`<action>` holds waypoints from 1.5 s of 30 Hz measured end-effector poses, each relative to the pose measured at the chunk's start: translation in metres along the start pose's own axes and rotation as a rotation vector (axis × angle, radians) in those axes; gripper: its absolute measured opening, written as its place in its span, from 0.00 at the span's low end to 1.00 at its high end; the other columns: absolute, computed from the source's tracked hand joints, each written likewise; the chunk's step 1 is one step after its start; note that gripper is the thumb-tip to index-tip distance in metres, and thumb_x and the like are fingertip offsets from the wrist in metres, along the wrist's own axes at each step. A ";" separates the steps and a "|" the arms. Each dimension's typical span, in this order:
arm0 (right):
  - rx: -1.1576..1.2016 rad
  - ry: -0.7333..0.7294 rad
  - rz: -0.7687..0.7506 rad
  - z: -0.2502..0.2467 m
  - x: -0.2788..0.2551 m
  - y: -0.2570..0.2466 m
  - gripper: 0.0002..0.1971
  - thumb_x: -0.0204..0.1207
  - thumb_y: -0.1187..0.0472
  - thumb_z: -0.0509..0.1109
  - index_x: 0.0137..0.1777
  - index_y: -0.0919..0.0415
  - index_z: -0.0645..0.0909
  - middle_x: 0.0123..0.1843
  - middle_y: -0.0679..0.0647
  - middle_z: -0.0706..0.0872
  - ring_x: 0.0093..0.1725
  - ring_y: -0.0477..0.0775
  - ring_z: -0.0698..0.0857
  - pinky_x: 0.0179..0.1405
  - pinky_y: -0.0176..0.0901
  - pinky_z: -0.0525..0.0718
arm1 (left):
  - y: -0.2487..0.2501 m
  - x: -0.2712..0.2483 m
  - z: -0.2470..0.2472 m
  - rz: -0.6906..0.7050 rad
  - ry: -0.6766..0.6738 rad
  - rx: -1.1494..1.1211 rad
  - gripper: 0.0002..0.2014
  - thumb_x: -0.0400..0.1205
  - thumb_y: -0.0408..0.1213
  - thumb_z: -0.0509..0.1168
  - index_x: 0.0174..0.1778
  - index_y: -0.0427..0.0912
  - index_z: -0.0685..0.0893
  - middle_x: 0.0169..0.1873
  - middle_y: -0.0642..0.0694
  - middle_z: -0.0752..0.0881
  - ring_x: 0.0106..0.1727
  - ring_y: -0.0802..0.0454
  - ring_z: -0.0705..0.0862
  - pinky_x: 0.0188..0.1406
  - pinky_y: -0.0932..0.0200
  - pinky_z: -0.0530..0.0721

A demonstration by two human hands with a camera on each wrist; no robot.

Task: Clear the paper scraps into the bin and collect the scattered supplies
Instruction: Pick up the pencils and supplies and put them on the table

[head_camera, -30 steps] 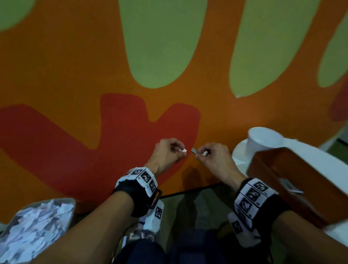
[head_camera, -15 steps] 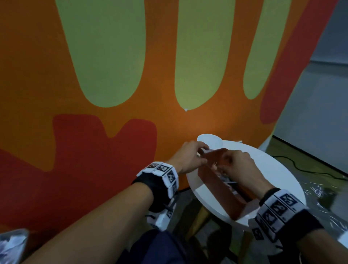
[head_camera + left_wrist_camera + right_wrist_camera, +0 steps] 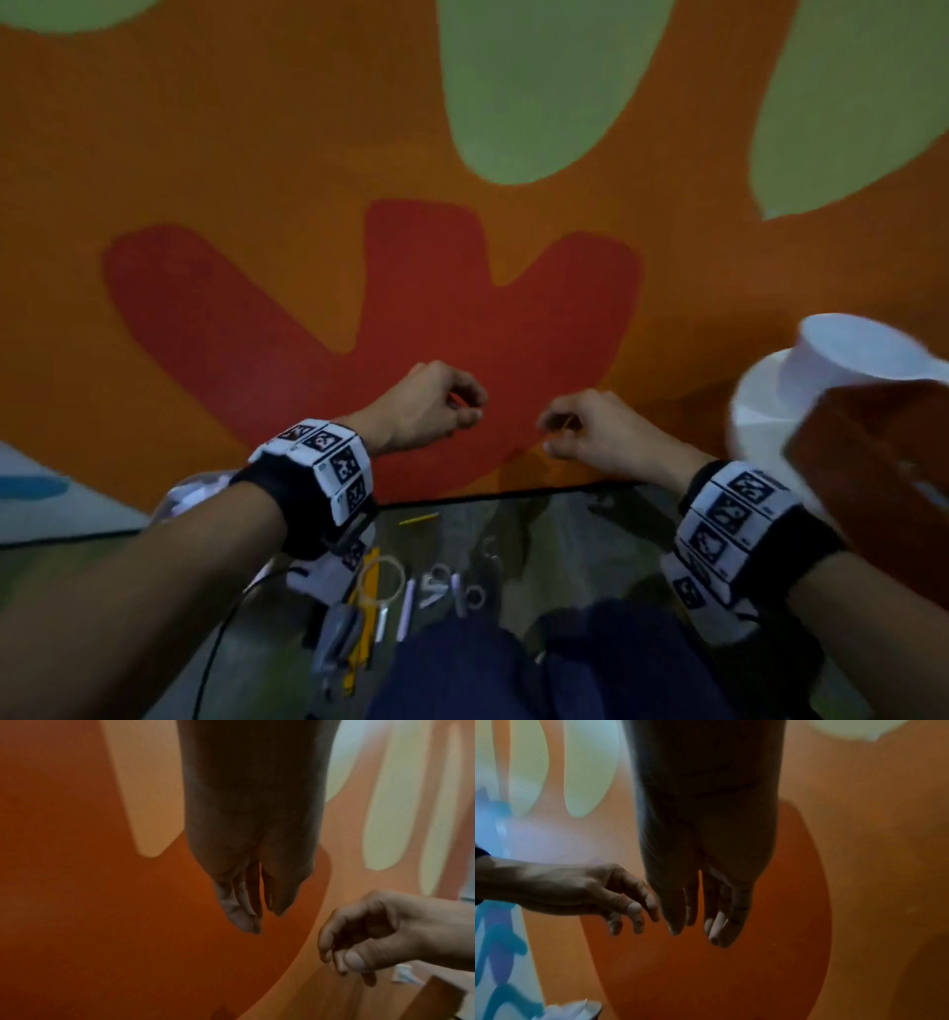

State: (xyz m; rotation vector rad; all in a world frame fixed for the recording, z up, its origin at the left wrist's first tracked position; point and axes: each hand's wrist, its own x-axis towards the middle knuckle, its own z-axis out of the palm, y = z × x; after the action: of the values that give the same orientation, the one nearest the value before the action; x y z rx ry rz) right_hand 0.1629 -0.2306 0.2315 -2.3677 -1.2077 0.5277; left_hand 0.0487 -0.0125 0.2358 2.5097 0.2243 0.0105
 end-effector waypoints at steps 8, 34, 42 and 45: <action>0.043 -0.283 -0.004 0.139 0.120 0.018 0.06 0.77 0.60 0.75 0.53 0.55 0.88 0.44 0.46 0.90 0.41 0.39 0.86 0.41 0.29 0.83 | -0.154 -0.008 0.046 -0.255 -0.050 -0.019 0.05 0.80 0.36 0.72 0.50 0.44 0.91 0.34 0.60 0.87 0.35 0.66 0.84 0.33 0.85 0.71; -0.052 -0.526 0.183 0.373 0.156 0.129 0.03 0.75 0.67 0.74 0.44 0.67 0.87 0.42 0.60 0.89 0.44 0.58 0.88 0.45 0.47 0.85 | -0.280 -0.002 0.286 -0.454 -0.241 -0.036 0.07 0.80 0.35 0.68 0.52 0.46 0.87 0.47 0.39 0.91 0.49 0.38 0.89 0.48 0.42 0.88; -0.149 -0.542 0.179 0.388 0.150 0.152 0.08 0.75 0.55 0.77 0.45 0.54 0.79 0.51 0.57 0.84 0.51 0.60 0.85 0.51 0.48 0.83 | -0.287 0.009 0.310 -0.515 -0.227 0.102 0.09 0.77 0.42 0.73 0.51 0.44 0.84 0.51 0.37 0.88 0.54 0.34 0.86 0.48 0.45 0.84; -0.180 -0.504 0.201 0.391 0.144 0.148 0.06 0.75 0.56 0.73 0.44 0.57 0.80 0.50 0.60 0.84 0.51 0.63 0.84 0.50 0.51 0.83 | -0.289 0.012 0.316 -0.543 -0.216 0.125 0.08 0.79 0.39 0.70 0.51 0.42 0.84 0.52 0.35 0.87 0.55 0.33 0.86 0.49 0.44 0.84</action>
State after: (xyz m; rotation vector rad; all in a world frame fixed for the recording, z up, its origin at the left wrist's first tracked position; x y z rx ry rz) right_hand 0.1396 -0.1118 -0.1939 -2.6144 -1.2646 1.1824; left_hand 0.0338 0.0367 -0.1892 2.4655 0.8258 -0.5032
